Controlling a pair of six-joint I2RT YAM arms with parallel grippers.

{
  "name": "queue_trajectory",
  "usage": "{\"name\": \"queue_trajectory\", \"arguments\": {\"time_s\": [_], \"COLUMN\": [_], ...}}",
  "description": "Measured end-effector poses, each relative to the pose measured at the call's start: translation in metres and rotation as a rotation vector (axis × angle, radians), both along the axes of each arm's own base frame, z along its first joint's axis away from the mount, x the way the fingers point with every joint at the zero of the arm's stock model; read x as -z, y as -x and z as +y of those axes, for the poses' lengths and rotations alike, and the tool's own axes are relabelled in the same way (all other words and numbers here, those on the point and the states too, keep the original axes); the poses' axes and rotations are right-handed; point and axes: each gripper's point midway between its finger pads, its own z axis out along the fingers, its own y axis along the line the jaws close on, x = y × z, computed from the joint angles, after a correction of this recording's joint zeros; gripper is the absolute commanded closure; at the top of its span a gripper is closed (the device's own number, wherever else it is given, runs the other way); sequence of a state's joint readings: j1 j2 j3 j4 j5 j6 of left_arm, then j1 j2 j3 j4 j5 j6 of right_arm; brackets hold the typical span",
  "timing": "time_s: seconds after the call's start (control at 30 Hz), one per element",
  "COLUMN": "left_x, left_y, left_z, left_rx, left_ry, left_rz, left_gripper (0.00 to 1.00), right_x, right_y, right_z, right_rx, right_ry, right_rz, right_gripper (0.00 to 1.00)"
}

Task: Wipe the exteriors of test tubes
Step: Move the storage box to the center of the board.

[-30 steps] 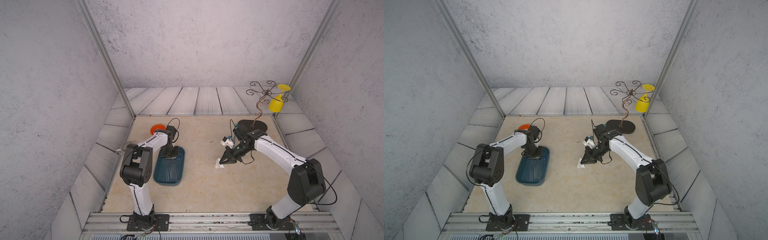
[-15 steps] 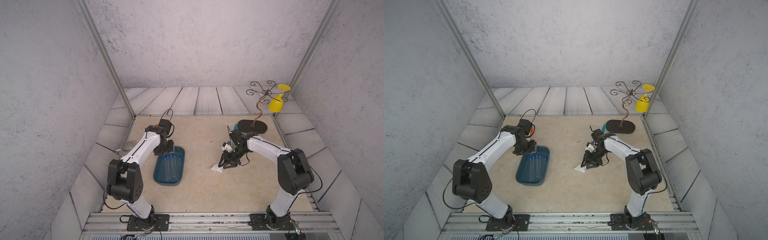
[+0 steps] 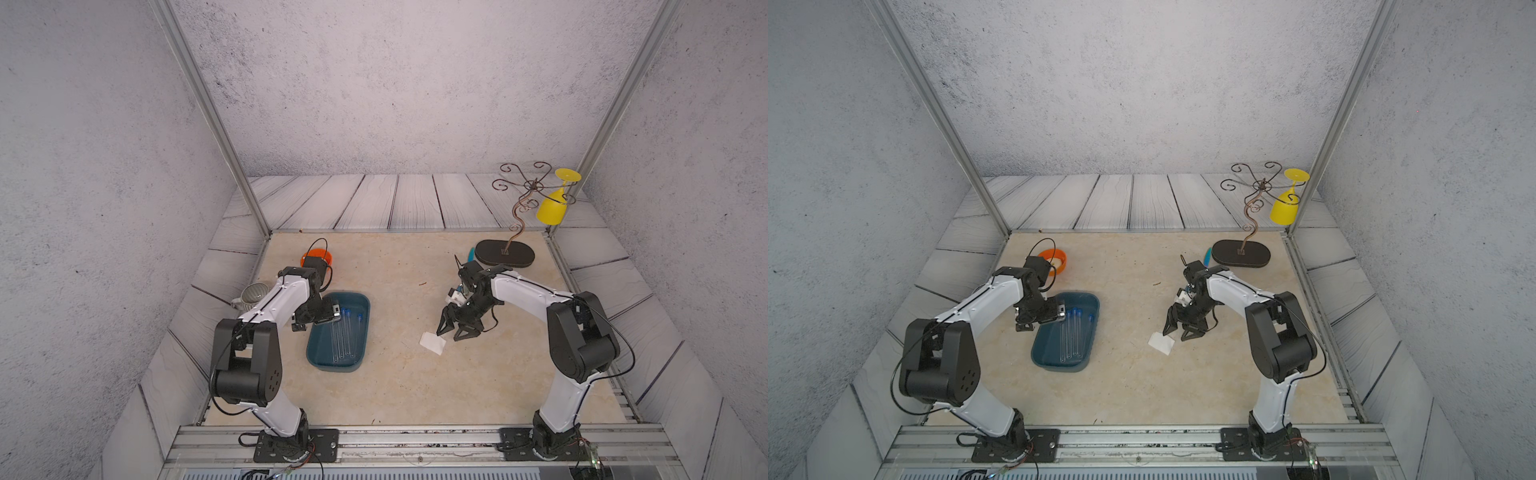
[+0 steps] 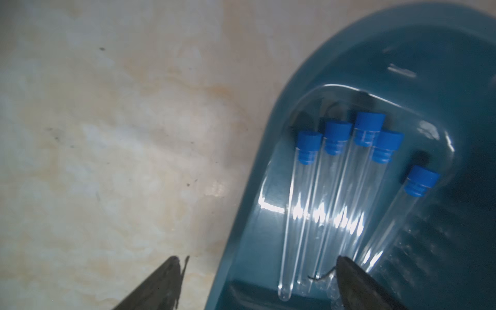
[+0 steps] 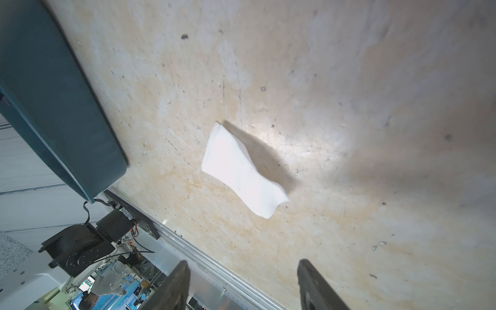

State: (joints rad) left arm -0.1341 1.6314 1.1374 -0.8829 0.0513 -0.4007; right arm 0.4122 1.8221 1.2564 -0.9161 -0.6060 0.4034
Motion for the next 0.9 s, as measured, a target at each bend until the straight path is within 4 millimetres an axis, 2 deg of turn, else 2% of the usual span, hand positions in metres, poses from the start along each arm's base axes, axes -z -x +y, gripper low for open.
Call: {"name": "queue_trajectory", "arguments": {"time_s": [0.17, 0.37, 0.53, 0.6, 0.63, 0.77, 0.83, 0.9], "left_x": [0.01, 0.017, 0.011, 0.002, -0.004, -0.031, -0.051, -0.081], "left_y": [-0.004, -0.012, -0.023, -0.028, -0.032, -0.046, -0.05, -0.056], "left_z": [-0.028, -0.085, -0.145, -0.155, -0.157, -0.148, -0.135, -0.115], "left_rx": [0.007, 0.075, 0.179, 0.2, 0.203, 0.186, 0.165, 0.13], "left_ry": [0.151, 0.289, 0.35, 0.363, 0.366, 0.339, 0.316, 0.278], "left_rz": [-0.028, -0.033, -0.04, -0.061, -0.076, -0.153, -0.211, -0.312], "left_gripper": [0.08, 0.08, 0.08, 0.07, 0.03, 0.03, 0.03, 0.03], "right_x": [0.001, 0.001, 0.001, -0.003, -0.007, -0.031, -0.048, -0.065], "right_y": [-0.001, -0.007, -0.024, -0.034, -0.041, -0.068, -0.086, -0.106], "right_z": [-0.002, -0.009, -0.032, -0.046, -0.054, -0.084, -0.099, -0.117], "right_rx": [0.002, 0.027, 0.097, 0.141, 0.17, 0.262, 0.304, 0.343], "right_ry": [0.006, 0.012, 0.033, 0.044, 0.047, 0.064, 0.075, 0.108], "right_rz": [-0.003, -0.006, -0.03, -0.057, -0.078, -0.201, -0.298, -0.42], "right_gripper": [0.34, 0.3, 0.16, 0.04, 0.01, 0.01, 0.01, 0.01]}}
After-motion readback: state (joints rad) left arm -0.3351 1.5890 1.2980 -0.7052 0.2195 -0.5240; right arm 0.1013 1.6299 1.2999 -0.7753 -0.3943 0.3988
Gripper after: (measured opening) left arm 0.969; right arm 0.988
